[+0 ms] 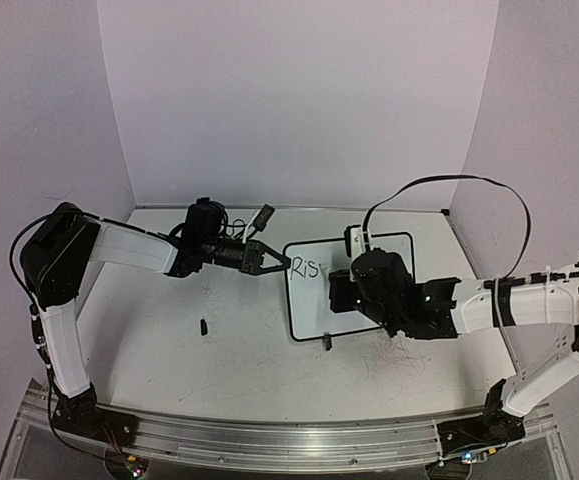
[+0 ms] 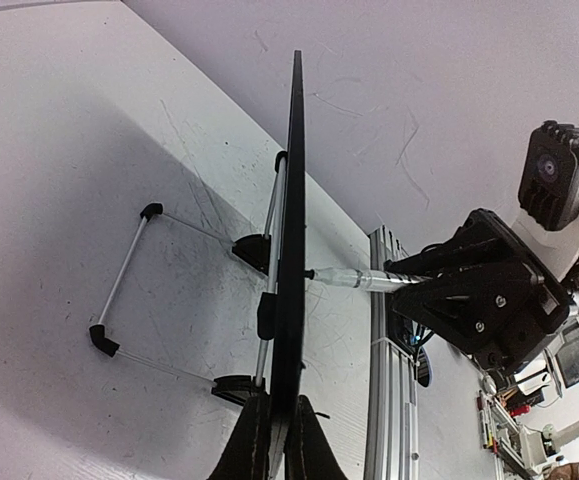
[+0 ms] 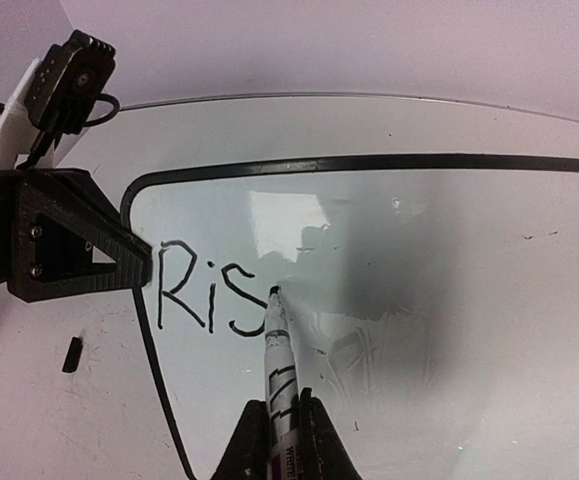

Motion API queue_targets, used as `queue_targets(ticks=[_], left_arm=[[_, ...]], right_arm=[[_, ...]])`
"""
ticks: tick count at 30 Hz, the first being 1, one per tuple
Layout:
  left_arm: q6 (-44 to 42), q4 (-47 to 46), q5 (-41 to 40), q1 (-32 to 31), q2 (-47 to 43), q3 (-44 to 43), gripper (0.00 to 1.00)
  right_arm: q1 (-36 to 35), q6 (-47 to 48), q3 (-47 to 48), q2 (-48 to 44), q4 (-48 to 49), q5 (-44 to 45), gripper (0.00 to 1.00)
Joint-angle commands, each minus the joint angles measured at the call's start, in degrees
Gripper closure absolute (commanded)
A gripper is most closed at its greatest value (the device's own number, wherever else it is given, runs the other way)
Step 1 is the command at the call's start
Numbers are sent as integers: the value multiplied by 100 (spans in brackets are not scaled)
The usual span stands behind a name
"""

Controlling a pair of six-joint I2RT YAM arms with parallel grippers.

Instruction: Write a sentence on the whiteboard

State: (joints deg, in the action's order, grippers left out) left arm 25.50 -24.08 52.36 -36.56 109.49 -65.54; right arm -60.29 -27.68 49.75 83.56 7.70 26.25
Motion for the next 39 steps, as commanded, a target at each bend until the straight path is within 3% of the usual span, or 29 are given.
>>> queue_targets(ticks=[1, 39], left_arm=[[121, -131, 131, -36, -75, 15, 100], [131, -128, 139, -36, -51, 14, 100]], right_arm=[[21, -2, -78, 84, 159, 19, 100], [107, -64, 72, 150, 71, 476, 100]])
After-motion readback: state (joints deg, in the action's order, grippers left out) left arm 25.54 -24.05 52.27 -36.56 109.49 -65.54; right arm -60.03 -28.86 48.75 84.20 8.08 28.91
